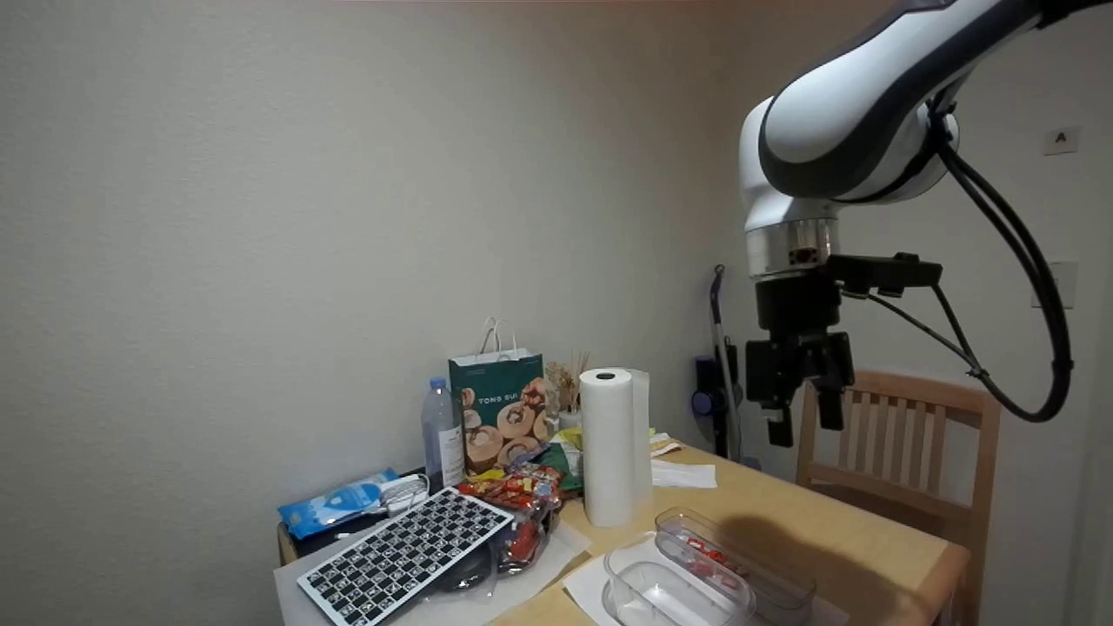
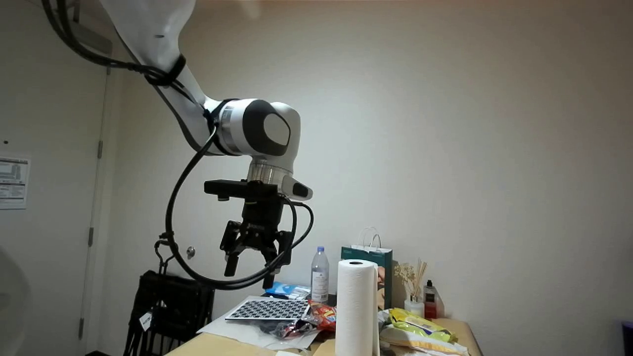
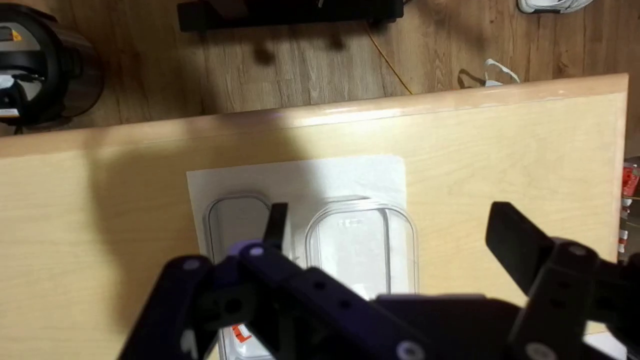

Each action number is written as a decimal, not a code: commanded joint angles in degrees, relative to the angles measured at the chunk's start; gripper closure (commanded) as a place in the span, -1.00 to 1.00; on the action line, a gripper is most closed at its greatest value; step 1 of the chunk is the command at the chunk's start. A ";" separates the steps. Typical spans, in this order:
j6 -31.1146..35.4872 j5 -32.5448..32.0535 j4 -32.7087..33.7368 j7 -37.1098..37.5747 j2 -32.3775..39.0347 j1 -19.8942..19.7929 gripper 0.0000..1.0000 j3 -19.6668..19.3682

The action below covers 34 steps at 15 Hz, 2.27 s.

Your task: Pick up the bowl and pour it's contents in the bowl

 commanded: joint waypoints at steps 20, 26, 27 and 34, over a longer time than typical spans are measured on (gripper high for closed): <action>19.99 -18.64 -2.20 3.94 12.67 -9.26 -1.00 -4.62; 22.03 -19.06 -1.32 2.07 16.37 -8.73 -1.00 -4.48; 22.76 -19.83 -0.72 1.44 18.39 -8.95 -1.00 -4.74; 30.19 -12.48 1.43 -7.66 28.67 -9.11 -1.00 -5.63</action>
